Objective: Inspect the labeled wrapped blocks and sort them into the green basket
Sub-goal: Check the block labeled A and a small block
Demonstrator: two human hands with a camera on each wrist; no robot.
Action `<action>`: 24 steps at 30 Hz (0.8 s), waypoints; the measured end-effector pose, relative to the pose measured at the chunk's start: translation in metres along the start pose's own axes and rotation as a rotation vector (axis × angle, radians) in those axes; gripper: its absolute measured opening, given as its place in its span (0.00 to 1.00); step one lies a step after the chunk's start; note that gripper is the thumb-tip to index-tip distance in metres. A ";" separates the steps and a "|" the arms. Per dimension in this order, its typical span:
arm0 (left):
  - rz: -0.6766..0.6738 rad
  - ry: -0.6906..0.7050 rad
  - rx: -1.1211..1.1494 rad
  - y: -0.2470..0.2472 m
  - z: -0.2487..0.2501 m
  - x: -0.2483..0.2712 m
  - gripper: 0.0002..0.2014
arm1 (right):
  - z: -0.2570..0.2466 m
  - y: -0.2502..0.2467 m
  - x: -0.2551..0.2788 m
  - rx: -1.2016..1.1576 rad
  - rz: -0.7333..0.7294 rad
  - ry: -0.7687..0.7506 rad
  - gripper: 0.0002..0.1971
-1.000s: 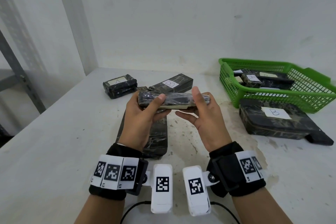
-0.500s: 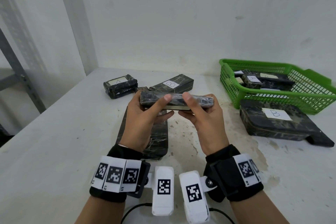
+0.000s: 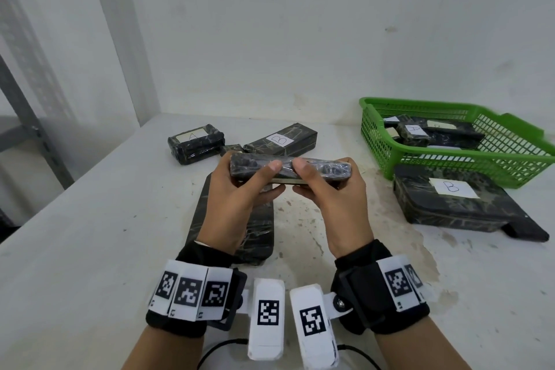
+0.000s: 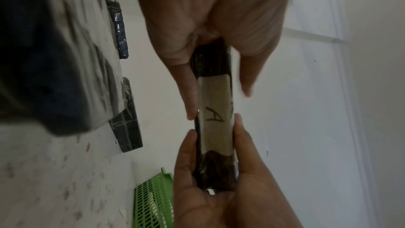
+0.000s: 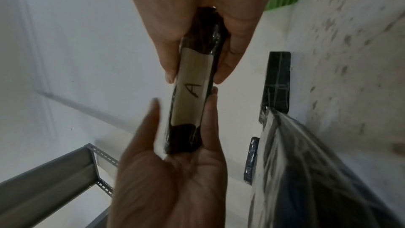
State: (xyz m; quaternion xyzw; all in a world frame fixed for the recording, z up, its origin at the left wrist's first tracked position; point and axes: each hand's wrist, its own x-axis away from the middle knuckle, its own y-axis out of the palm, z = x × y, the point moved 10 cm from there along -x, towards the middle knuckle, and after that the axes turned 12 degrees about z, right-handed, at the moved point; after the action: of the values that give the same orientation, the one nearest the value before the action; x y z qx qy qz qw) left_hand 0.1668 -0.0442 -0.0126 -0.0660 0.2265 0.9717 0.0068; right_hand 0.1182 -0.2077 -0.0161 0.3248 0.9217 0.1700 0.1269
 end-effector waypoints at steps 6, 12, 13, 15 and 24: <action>-0.009 0.004 0.002 0.002 -0.002 0.000 0.17 | -0.003 -0.001 -0.004 -0.013 -0.006 -0.031 0.15; -0.020 0.011 0.053 0.002 0.002 -0.001 0.14 | -0.003 0.003 -0.006 -0.015 -0.060 -0.023 0.11; -0.042 -0.003 0.073 0.004 0.002 -0.001 0.15 | -0.004 0.003 -0.007 -0.011 -0.063 -0.025 0.10; -0.069 -0.010 0.088 0.007 0.001 0.000 0.14 | -0.004 0.001 -0.009 -0.001 -0.063 -0.034 0.09; -0.054 0.017 0.151 0.004 0.006 -0.002 0.09 | -0.010 0.010 -0.009 -0.064 -0.164 -0.033 0.10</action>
State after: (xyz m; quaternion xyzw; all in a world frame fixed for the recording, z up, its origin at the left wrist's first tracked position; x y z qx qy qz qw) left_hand 0.1682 -0.0451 -0.0050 -0.0796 0.2974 0.9508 0.0359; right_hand 0.1273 -0.2089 -0.0022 0.2467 0.9372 0.1828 0.1657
